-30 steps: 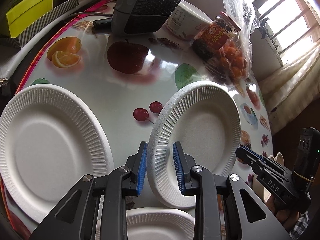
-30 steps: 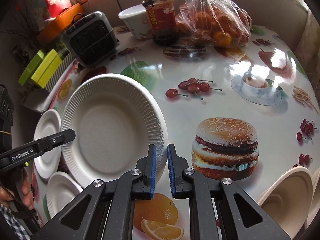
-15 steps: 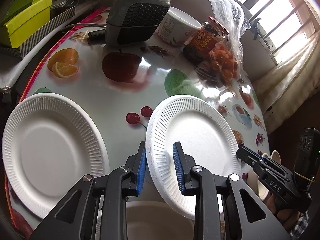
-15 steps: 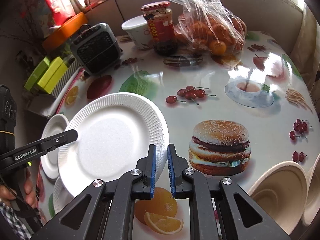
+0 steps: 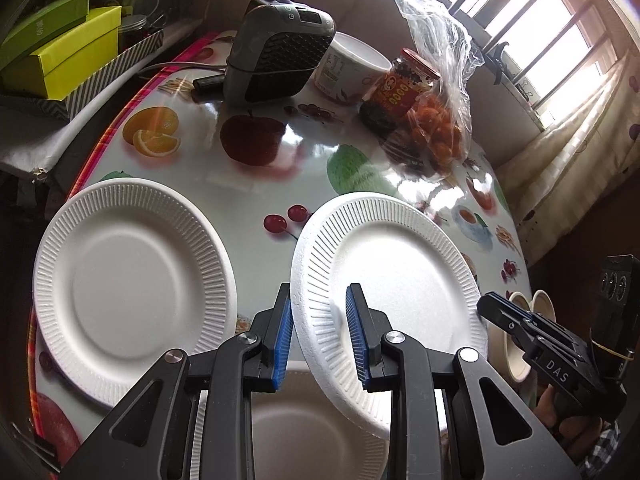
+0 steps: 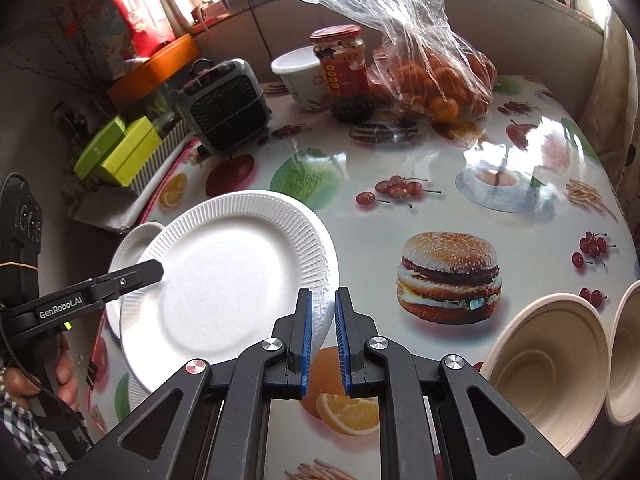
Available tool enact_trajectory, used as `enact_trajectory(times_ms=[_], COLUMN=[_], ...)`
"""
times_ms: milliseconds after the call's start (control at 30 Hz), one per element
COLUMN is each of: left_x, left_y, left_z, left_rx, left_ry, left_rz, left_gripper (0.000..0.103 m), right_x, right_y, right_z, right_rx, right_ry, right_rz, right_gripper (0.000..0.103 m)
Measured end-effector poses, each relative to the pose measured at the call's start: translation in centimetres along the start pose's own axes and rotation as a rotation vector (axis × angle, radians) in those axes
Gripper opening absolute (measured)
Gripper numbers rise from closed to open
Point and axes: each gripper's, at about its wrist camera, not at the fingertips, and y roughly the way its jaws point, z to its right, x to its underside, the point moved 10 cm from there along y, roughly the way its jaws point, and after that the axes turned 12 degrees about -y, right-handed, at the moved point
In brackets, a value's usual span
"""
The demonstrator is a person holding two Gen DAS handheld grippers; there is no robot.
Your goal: Organize plates and bowls
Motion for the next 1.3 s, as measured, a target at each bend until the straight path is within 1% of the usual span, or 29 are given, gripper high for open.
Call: enact_trajectory(times_ms=[333, 667, 1033, 1200, 1300], left_x=[1.6, 3.9, 6.8, 8.3, 9.0], left_y=[-2.9, -4.7, -5.3, -5.0, -4.5], left_z=[-1.6, -3.6, -6.5, -7.3, -8.2], left_rx=[0.002, 0.004, -0.015, -0.012, -0.027], left_ry=[-0.008, -0.026, -0.057, -0.055, -0.066], left_rz=[0.035, 0.053, 0.055, 0.038, 0.027], left_gripper=[0.027, 0.027, 0.027, 0.027, 0.027], right_x=[1.7, 3.6, 6.3, 7.2, 7.7], right_y=[-1.3, -1.8, -0.9, -0.2, 0.4], right_z=[-2.7, -4.8, -7.2, -8.9, -9.8], right_rx=[-0.03, -0.063, -0.092, -0.117, -0.127], right_ry=[-0.04, -0.065, -0.101, -0.131, -0.142], right_rz=[0.012, 0.011, -0.025, -0.039, -0.051], right_gripper=[0.012, 0.012, 0.012, 0.012, 0.012])
